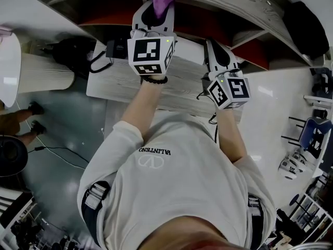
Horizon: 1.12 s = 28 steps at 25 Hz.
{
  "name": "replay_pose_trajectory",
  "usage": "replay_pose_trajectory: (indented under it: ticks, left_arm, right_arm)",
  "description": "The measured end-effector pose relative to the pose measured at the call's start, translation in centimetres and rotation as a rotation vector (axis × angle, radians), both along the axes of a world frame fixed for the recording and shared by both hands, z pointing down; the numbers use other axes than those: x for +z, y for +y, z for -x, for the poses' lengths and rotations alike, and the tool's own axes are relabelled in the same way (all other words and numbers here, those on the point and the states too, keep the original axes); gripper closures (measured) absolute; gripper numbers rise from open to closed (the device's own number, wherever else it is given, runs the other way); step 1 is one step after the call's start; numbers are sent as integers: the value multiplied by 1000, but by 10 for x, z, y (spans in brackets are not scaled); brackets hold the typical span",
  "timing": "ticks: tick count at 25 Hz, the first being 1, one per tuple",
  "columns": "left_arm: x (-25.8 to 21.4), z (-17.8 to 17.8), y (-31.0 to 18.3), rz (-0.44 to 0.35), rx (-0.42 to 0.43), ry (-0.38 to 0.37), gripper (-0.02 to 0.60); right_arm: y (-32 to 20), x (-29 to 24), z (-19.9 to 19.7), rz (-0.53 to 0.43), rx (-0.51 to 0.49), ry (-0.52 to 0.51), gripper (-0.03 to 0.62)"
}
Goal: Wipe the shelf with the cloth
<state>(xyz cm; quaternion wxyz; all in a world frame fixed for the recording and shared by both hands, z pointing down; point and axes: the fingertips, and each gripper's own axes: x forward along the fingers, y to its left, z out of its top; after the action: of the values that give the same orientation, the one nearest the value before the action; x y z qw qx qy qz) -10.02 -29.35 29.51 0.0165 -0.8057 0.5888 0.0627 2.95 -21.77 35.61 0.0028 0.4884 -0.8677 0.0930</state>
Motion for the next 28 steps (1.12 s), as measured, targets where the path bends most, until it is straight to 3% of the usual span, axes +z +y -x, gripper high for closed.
replay_pose_trajectory:
  ticks: [28]
  left_arm:
    - [50, 5, 3, 73, -40, -48, 485]
  right_arm:
    - [4, 14, -7, 29, 5, 0, 595]
